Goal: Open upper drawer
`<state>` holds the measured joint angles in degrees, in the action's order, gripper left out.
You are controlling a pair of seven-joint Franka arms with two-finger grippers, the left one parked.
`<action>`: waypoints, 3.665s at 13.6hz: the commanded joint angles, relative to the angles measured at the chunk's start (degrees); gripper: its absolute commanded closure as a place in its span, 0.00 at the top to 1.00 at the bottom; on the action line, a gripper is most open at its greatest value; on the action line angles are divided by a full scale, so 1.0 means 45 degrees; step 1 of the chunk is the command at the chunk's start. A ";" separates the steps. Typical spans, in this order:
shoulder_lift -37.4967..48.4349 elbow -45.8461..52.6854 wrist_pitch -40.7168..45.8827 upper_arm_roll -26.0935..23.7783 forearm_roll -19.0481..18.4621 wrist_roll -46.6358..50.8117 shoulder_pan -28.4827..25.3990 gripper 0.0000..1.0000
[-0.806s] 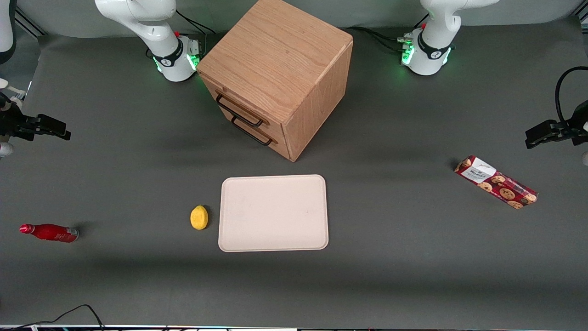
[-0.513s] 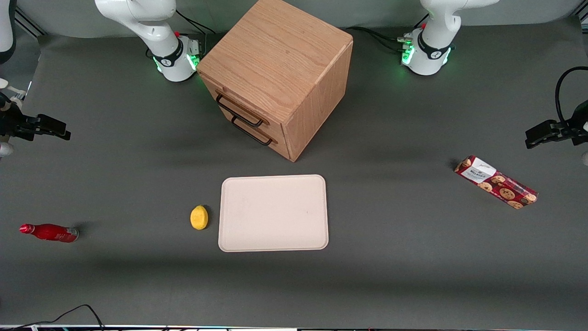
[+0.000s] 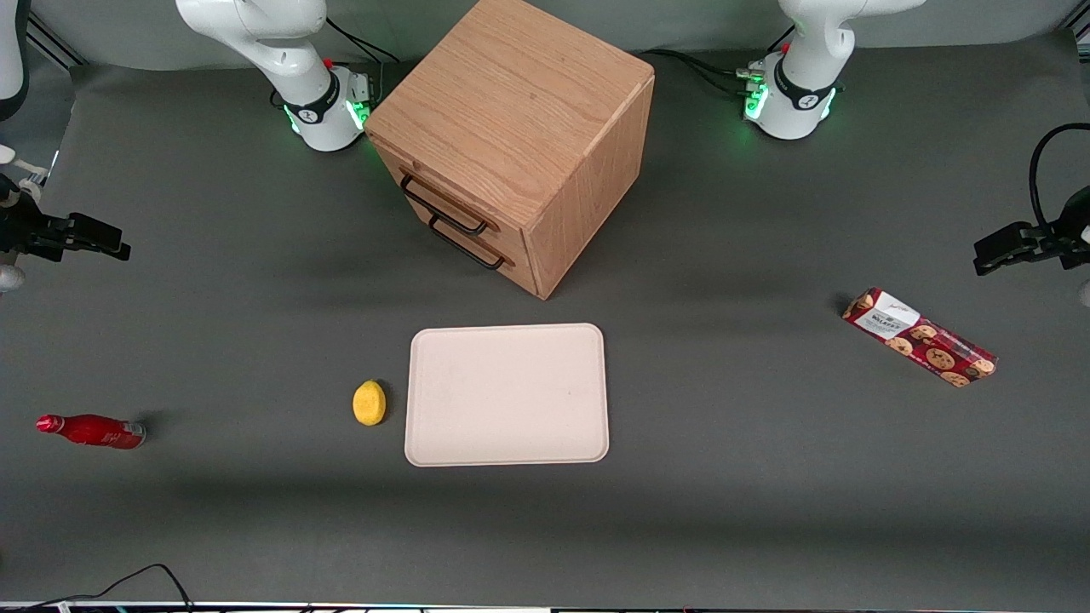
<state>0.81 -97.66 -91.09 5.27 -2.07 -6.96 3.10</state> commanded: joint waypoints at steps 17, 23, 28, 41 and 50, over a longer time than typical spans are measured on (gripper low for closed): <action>0.0171 0.0646 0.1079 -0.1210 0.0870 -0.0310 -0.1758 1.00; 0.0034 0.1038 0.2271 -0.0761 0.0967 -0.0368 -0.4921 1.00; -0.0005 0.1116 0.2195 -0.0741 0.0987 -0.0349 -0.7246 1.00; -0.1176 0.0923 0.1259 0.0781 0.4282 -0.2027 -0.8832 1.00; -0.2349 -0.0463 -0.0050 0.0802 0.4873 -0.3298 -0.8402 1.00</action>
<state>-9.72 -97.50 -89.59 8.69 18.02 -19.77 -34.71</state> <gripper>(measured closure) 0.000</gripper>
